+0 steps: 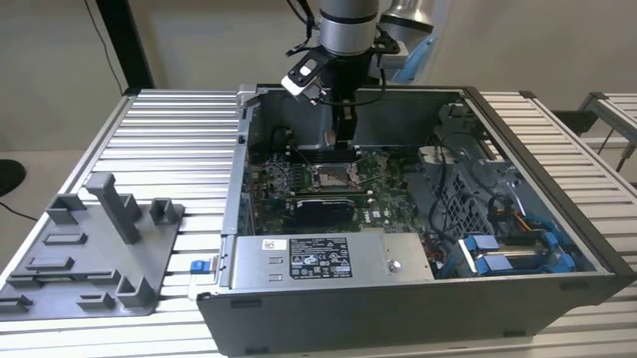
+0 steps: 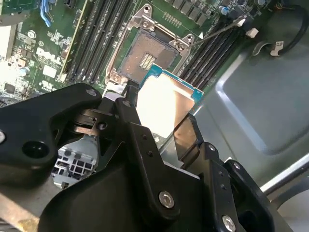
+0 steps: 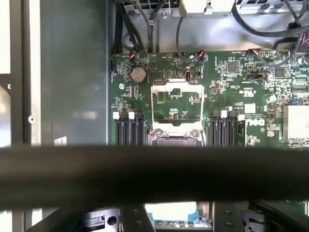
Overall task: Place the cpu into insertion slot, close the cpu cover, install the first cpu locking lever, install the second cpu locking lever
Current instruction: 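Close the cpu cover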
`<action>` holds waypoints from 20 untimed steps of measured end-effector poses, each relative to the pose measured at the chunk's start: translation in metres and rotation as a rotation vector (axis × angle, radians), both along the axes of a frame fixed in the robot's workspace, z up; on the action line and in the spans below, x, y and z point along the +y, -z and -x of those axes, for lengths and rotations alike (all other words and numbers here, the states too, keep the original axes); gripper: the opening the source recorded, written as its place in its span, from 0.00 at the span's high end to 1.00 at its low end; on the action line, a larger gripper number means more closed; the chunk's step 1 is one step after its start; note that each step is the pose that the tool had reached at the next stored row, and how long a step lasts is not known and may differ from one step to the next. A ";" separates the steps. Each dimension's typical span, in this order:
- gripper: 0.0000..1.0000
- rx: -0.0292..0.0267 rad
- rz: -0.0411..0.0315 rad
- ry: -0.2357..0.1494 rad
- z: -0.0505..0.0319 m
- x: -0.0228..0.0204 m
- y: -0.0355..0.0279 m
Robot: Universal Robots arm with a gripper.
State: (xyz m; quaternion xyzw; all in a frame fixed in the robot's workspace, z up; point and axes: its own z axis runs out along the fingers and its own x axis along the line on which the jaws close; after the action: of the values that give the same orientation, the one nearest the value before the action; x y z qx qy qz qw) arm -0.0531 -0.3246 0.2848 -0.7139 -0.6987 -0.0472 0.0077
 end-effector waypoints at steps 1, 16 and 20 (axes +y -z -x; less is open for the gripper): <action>1.00 0.0000 0.0000 0.000 0.0000 0.0000 0.0022; 1.00 0.0007 0.0000 0.000 -0.0003 -0.0005 0.0321; 1.00 0.0007 -0.0001 0.000 -0.0003 -0.0004 0.0397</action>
State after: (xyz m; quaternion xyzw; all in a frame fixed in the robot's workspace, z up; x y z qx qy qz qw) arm -0.0527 -0.3250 0.2451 -0.7138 -0.6987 -0.0470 0.0079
